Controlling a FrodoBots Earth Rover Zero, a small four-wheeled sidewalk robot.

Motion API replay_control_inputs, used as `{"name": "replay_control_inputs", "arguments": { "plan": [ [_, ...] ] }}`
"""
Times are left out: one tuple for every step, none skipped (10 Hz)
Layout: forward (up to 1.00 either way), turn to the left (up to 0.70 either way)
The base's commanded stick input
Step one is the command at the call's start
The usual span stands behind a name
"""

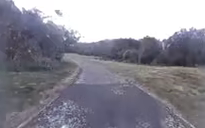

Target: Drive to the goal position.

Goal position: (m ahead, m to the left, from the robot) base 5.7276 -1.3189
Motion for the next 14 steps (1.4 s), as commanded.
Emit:
{"name": "replay_control_inputs", "arguments": {
  "plan": [
    [0.70,0.00],
    [0.70,0.00],
    [0.70,0.00],
    [0.70,0.00],
    [0.70,0.00],
    [0.70,0.00],
    [0.70,0.00],
    [0.70,0.00],
    [0.70,-0.05],
    [0.70,-0.10],
    [0.70,-0.14],
    [0.70,-0.04],
    [0.70,-0.01],
    [0.70,-0.05]
  ]
}}
